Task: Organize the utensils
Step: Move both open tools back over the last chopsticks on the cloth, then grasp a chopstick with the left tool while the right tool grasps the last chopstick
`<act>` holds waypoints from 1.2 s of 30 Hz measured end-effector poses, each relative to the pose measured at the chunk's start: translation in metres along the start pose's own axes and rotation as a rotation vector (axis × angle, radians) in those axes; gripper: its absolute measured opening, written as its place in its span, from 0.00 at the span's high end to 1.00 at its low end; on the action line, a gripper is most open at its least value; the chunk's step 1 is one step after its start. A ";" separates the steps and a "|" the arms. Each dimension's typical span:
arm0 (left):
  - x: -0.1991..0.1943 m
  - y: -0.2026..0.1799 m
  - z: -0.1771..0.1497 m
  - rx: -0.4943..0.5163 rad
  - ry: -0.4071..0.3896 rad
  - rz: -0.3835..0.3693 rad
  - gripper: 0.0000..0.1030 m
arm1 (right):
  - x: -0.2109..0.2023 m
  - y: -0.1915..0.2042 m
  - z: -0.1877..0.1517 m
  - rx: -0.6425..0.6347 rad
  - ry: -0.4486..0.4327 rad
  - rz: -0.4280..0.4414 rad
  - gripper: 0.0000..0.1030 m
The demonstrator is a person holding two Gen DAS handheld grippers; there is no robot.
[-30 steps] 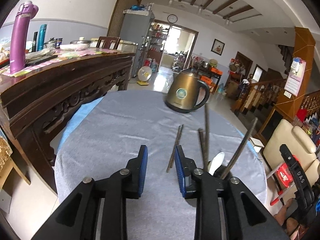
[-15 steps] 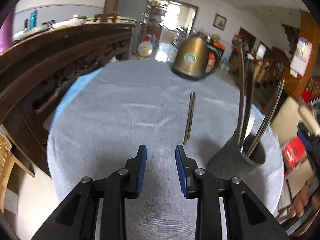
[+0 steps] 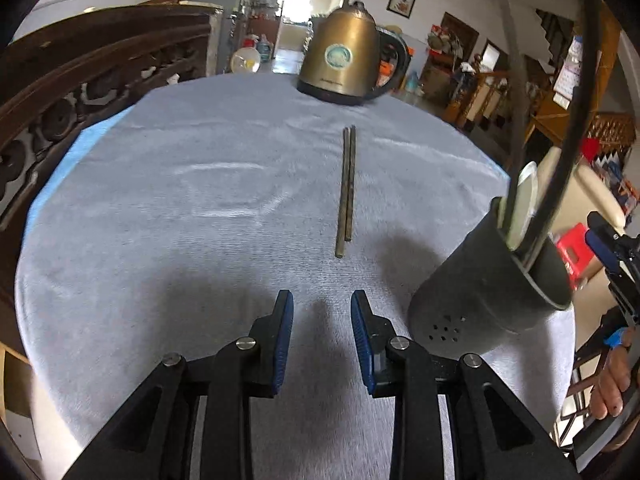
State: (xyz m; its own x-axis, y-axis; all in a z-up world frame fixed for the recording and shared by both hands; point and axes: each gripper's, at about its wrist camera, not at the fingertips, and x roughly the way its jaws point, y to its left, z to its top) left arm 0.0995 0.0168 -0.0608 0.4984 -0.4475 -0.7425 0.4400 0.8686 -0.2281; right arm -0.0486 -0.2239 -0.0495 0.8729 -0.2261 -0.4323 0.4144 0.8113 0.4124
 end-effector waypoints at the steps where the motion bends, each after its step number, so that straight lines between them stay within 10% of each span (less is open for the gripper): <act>1: 0.005 -0.001 0.002 0.001 0.010 -0.005 0.71 | 0.002 -0.001 -0.001 0.002 0.005 -0.001 0.69; 20: 0.067 -0.006 0.037 0.002 0.068 -0.063 0.96 | 0.031 -0.010 -0.005 0.023 0.049 -0.022 0.69; 28: 0.063 -0.002 0.037 -0.017 0.041 0.067 0.96 | 0.040 -0.015 0.001 0.032 0.035 -0.037 0.69; 36: 0.057 0.010 0.036 -0.064 0.137 0.007 0.96 | 0.083 -0.007 0.028 -0.065 0.103 0.018 0.68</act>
State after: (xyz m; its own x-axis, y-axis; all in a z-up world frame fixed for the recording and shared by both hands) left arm 0.1586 -0.0077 -0.0827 0.3930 -0.4119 -0.8221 0.3858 0.8854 -0.2591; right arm 0.0282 -0.2638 -0.0661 0.8476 -0.1568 -0.5069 0.3781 0.8487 0.3698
